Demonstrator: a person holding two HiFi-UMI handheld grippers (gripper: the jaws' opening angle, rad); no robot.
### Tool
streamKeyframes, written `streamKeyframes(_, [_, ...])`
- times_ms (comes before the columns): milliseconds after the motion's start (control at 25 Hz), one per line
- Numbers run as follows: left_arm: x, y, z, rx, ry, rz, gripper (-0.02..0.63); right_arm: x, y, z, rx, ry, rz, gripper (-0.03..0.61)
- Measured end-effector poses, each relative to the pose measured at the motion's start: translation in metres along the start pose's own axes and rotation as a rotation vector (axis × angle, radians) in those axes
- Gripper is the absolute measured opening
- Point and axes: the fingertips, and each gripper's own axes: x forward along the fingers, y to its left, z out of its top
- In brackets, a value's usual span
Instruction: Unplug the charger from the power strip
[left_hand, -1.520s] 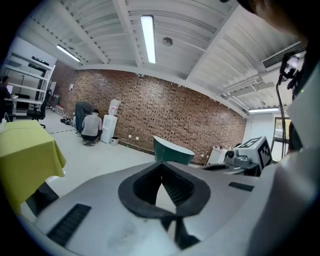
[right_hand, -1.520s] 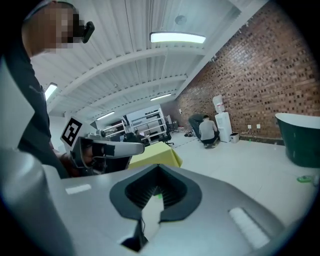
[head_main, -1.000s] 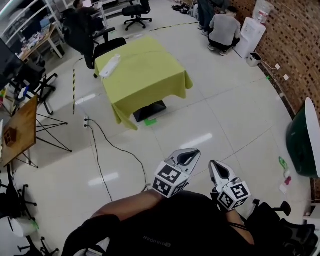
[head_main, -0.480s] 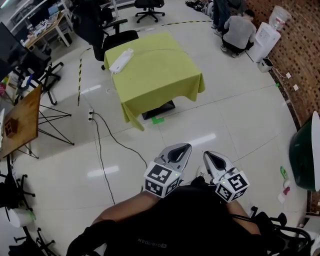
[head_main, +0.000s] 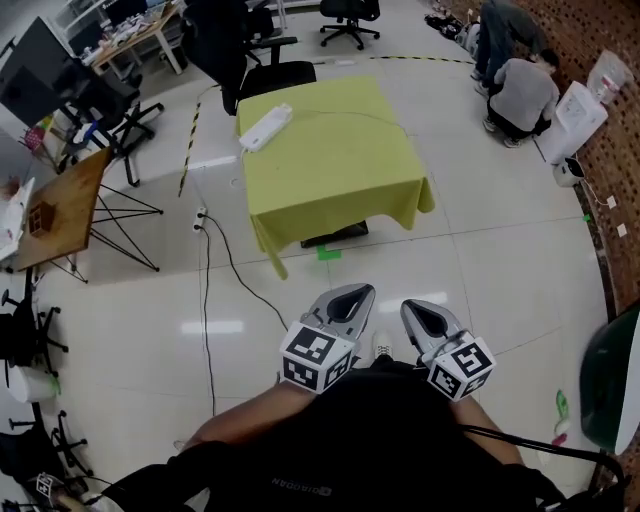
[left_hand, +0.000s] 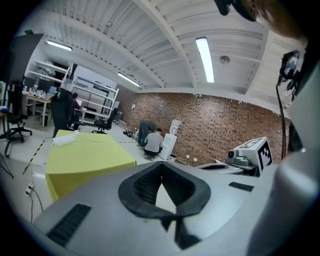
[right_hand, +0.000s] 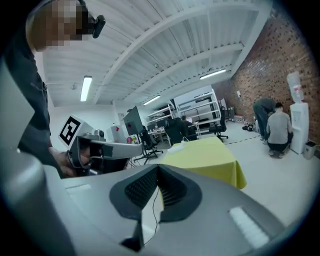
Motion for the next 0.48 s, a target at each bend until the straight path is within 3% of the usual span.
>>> streamKeyframes(160, [0.04, 0.002, 0.021, -0.016, -0.031, 0.094, 0.006, 0.004, -0.043, 0.029, -0.048, 0.0, 0.097, 0.003])
streamKeyframes(280, [0.067, -0.001, 0.026, -0.024, -0.046, 0.147, 0.006, 0.004, -0.076, 0.034, -0.026, 0.013, 0.134, 0.003])
streamKeyframes(480, [0.078, 0.001, 0.026, -0.027, -0.056, 0.257, 0.006, 0.017, -0.092, 0.03, -0.024, 0.05, 0.257, 0.003])
